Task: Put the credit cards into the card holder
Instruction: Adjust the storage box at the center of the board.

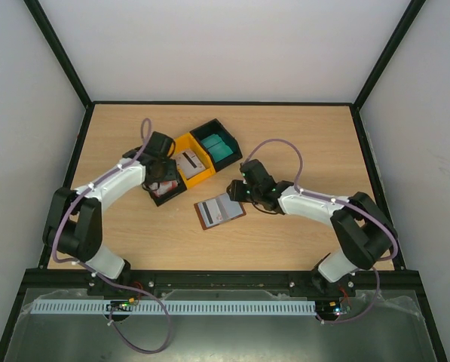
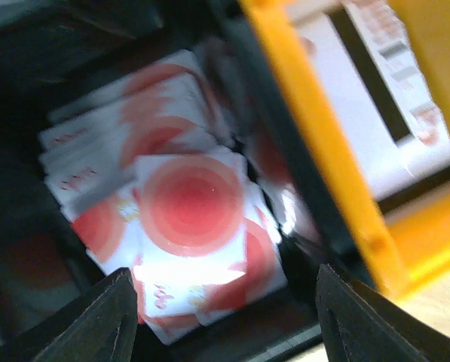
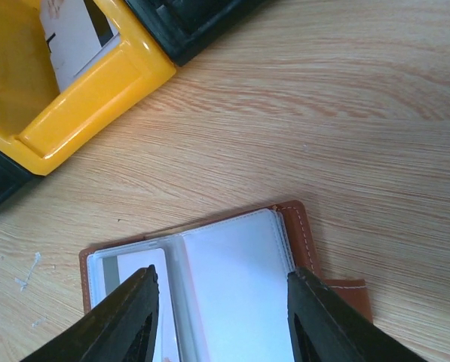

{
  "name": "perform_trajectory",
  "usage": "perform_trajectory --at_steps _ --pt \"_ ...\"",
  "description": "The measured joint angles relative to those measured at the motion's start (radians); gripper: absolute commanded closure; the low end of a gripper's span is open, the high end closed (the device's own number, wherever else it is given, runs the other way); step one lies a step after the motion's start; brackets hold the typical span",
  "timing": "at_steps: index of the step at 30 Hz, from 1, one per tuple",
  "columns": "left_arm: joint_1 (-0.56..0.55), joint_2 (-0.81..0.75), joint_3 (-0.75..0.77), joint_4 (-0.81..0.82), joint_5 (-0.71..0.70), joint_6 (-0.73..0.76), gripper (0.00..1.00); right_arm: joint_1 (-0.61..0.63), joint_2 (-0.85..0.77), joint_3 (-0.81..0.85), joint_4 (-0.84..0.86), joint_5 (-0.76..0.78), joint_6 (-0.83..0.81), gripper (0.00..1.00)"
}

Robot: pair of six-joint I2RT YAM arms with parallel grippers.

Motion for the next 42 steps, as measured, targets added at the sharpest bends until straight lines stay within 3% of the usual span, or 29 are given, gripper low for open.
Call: perform_trajectory --at_steps 4,11,16,23,27,31,37,42 --pt "0.067 0.019 -0.001 0.019 0.003 -0.060 0.40 -0.003 0.027 0.010 -0.003 -0.021 -0.002 0.54" --pt "0.067 0.109 0.024 0.022 -0.019 -0.100 0.46 -0.003 0.041 0.035 -0.008 -0.034 -0.014 0.54" --pt "0.065 0.163 0.064 0.021 -0.066 -0.103 0.41 -0.003 0.041 0.041 -0.013 -0.014 -0.015 0.54" --pt "0.069 0.215 0.086 0.019 -0.083 -0.087 0.43 -0.004 0.041 0.049 -0.019 -0.002 -0.015 0.54" --pt "0.080 0.230 0.100 0.017 -0.074 -0.074 0.35 -0.005 0.041 0.052 -0.018 -0.013 -0.015 0.54" --pt "0.100 0.233 0.120 0.027 -0.045 -0.058 0.34 -0.005 0.042 0.052 -0.018 -0.026 -0.015 0.54" --pt "0.118 0.259 0.127 0.042 0.024 -0.042 0.53 -0.005 0.042 0.052 -0.018 -0.034 -0.015 0.54" --pt "0.116 0.271 0.122 0.040 0.019 -0.055 0.55 -0.005 0.042 0.052 -0.018 -0.035 -0.015 0.54"
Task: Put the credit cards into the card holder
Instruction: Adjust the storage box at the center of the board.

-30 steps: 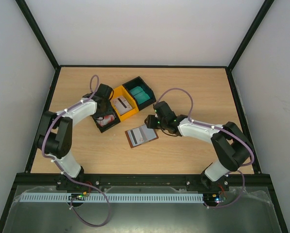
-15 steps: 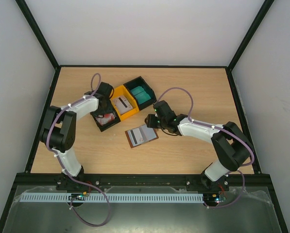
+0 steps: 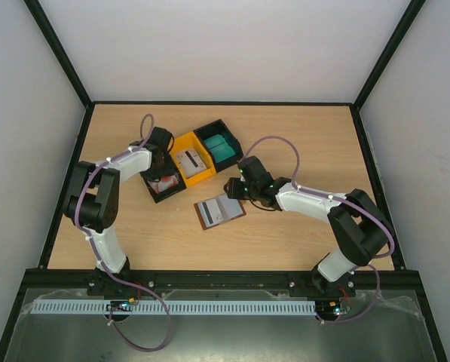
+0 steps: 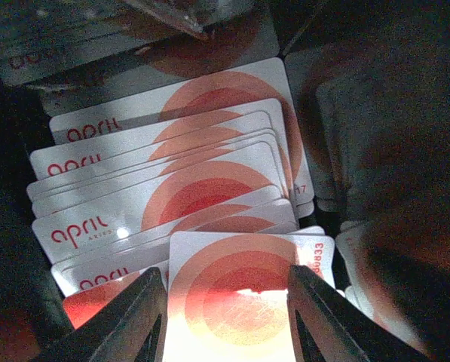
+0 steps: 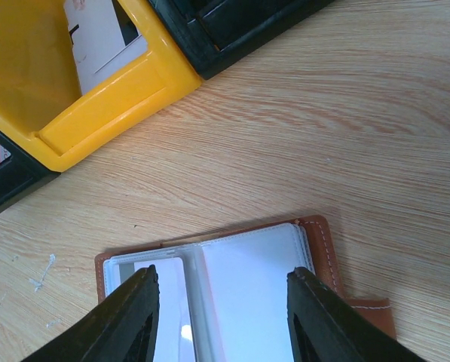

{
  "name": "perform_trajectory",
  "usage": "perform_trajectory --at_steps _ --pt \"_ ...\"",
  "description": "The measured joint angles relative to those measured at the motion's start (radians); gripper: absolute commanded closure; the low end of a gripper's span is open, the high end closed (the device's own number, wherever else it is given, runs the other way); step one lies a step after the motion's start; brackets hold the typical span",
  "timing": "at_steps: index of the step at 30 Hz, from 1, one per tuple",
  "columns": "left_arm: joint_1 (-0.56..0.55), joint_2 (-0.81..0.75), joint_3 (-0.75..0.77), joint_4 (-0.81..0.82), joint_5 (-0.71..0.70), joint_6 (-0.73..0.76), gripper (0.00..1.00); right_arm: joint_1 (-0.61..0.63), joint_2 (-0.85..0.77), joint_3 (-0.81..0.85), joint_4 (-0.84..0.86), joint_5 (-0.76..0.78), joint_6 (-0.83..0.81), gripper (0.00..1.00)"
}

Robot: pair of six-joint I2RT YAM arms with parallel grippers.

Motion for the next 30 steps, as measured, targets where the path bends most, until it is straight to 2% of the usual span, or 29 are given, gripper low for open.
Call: perform_trajectory --at_steps 6,16,23,30 --pt "-0.019 0.000 0.006 -0.028 -0.051 0.022 0.54 0.000 0.000 0.000 0.000 0.000 0.000 0.54" --pt "-0.060 0.056 0.110 -0.085 -0.106 0.165 0.37 0.000 0.053 0.016 0.064 -0.024 0.063 0.54" --pt "-0.060 0.078 0.114 -0.074 -0.074 0.226 0.56 0.023 0.128 0.040 0.133 0.010 0.108 0.55" --pt "-0.060 0.080 0.100 -0.060 -0.028 0.222 0.59 0.048 0.225 0.117 0.134 0.145 0.116 0.55"
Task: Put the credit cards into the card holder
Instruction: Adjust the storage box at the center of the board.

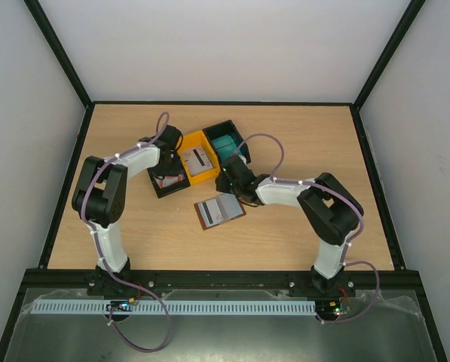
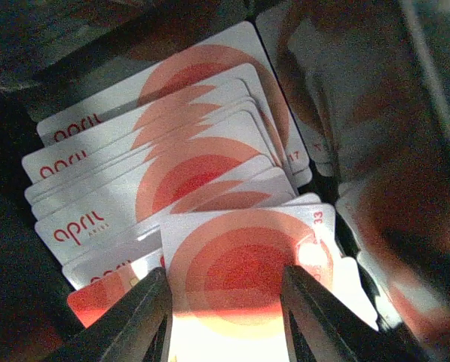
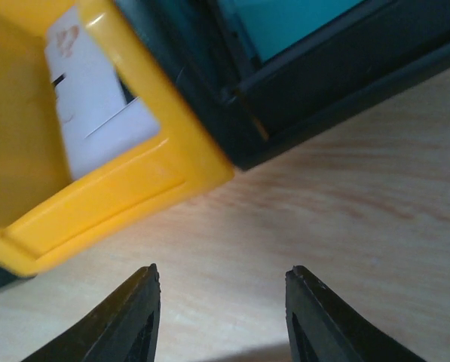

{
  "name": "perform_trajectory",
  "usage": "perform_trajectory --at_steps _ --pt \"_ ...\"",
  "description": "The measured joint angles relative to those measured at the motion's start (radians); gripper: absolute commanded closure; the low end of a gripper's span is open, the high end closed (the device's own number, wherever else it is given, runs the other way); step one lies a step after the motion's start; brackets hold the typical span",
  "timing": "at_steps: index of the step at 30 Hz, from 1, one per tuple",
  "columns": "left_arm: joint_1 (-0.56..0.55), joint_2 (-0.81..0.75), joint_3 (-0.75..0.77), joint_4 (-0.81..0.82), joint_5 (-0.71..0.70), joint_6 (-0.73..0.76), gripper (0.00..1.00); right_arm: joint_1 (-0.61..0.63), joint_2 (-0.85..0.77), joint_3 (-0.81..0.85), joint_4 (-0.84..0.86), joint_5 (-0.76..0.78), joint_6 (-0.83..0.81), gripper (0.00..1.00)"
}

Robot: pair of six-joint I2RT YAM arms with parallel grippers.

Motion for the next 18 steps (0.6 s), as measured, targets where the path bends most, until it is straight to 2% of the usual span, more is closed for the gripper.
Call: perform_trajectory --at_steps 7,18 --pt "-0.010 -0.044 -0.066 0.024 0.026 -0.011 0.60 -0.003 0.112 0.114 -0.029 0.104 -0.030 0.55" --pt "-0.092 -0.100 -0.126 0.018 0.056 -0.052 0.60 -0.047 0.199 0.229 -0.057 0.160 -0.074 0.55"
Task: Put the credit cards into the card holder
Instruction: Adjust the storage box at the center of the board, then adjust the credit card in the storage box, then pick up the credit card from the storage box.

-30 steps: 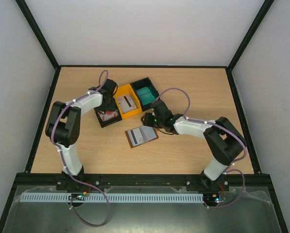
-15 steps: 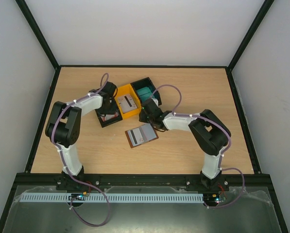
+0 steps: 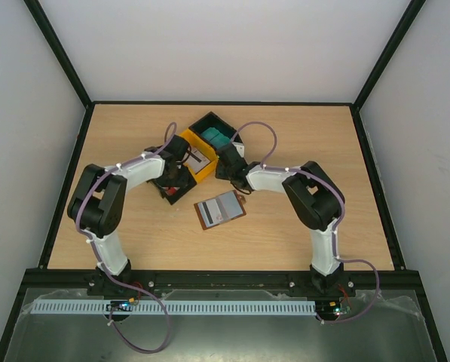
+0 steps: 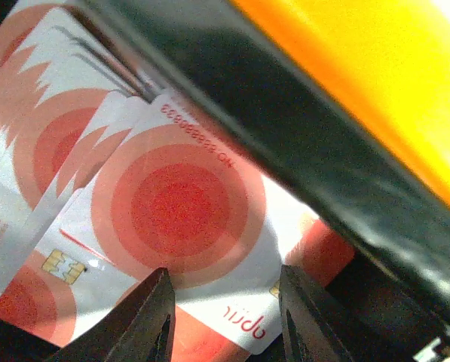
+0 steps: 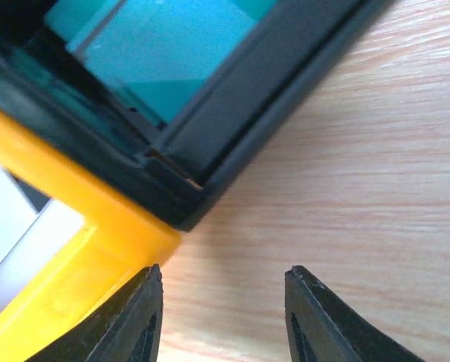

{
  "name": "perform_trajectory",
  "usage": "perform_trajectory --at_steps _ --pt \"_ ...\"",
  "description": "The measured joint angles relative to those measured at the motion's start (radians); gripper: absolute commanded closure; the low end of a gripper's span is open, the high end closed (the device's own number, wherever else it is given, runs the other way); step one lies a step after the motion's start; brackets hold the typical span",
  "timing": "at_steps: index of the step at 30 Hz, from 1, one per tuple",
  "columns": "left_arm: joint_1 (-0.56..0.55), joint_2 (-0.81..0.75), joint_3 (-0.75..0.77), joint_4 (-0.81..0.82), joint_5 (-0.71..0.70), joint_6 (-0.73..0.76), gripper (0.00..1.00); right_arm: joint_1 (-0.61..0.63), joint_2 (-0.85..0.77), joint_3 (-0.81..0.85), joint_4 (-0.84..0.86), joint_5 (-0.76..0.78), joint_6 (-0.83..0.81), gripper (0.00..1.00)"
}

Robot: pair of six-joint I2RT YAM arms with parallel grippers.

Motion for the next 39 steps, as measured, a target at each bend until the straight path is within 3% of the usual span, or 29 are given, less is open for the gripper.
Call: perform_trajectory --at_steps 10,16,29,39 --pt "-0.040 -0.019 0.035 -0.079 -0.073 -0.017 0.46 -0.028 0.029 0.013 -0.012 -0.025 -0.024 0.58" --pt "-0.029 -0.019 0.059 -0.087 -0.113 0.014 0.44 -0.020 -0.014 -0.053 0.003 -0.078 -0.034 0.57" --pt "0.069 -0.017 0.043 -0.015 0.044 0.146 0.38 0.072 -0.117 -0.108 0.003 -0.046 -0.065 0.58" --pt "0.093 0.008 0.037 -0.001 0.072 0.162 0.38 0.152 -0.116 -0.110 0.019 -0.054 -0.124 0.58"
